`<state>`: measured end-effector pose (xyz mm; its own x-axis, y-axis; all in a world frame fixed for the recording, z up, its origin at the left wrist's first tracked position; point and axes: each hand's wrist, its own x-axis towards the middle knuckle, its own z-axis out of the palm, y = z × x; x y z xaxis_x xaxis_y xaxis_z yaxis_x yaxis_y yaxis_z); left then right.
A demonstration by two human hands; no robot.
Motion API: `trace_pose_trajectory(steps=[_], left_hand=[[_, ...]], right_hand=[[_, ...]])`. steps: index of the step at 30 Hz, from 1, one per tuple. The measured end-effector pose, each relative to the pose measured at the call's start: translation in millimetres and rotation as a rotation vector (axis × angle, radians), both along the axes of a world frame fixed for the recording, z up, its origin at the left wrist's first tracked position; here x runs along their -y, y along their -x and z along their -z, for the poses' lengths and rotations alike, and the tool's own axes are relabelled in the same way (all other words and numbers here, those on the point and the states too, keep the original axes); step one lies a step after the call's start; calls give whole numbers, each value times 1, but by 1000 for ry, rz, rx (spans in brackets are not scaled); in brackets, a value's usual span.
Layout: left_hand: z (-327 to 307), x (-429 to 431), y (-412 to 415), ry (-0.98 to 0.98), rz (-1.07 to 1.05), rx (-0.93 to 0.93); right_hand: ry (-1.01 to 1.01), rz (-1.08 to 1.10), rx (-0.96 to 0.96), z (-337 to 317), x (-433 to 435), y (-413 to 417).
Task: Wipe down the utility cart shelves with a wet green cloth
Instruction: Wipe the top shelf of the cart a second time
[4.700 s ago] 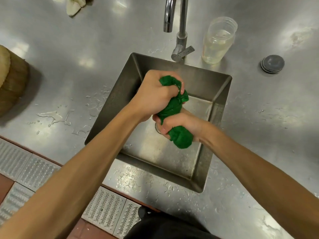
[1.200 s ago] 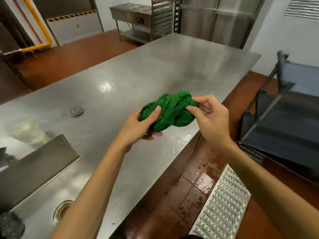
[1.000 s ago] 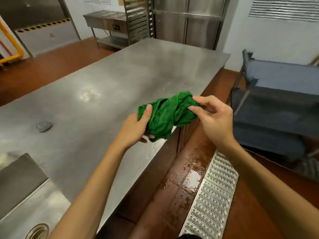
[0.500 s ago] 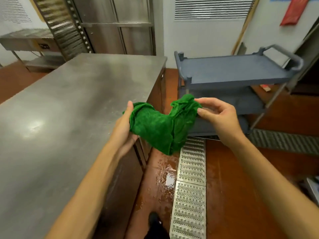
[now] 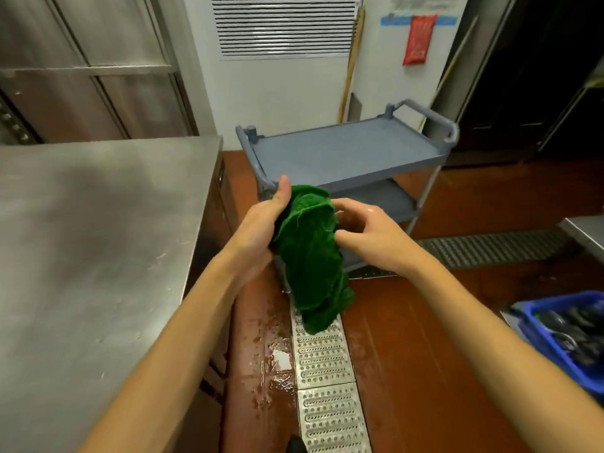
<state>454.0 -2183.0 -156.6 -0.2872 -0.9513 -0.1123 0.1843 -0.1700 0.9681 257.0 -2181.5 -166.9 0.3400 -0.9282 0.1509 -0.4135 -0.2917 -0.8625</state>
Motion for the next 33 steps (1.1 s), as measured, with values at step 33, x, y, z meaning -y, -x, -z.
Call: trace_pose_trajectory(steps=[33], left_hand=[[7,341,118,-282,-44,-36]], right_hand=[[-202,513,-125,-10,389,156]])
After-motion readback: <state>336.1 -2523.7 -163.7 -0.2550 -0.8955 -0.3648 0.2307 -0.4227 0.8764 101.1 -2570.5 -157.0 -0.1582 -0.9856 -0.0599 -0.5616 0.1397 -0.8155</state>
